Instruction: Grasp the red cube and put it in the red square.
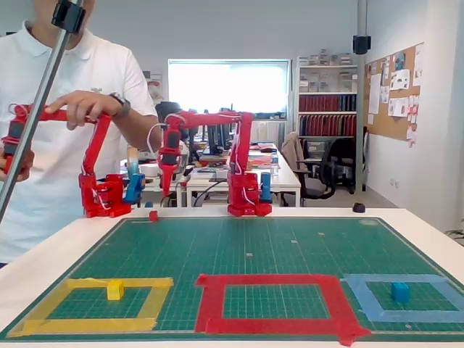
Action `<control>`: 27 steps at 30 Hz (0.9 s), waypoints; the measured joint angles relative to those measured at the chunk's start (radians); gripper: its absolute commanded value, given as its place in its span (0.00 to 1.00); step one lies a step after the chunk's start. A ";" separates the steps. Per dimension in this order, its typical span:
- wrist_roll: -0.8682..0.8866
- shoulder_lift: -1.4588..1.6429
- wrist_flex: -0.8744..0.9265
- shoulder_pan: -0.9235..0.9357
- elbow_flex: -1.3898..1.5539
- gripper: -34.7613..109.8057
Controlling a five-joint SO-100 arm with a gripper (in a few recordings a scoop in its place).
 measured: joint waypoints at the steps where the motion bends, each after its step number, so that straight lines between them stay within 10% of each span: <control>1: -0.008 0.046 -0.002 -0.006 0.025 0.38; 18: -0.061 0.488 -0.874 0.115 0.838 0.38; 27: -0.069 0.391 -1.054 0.179 0.882 0.38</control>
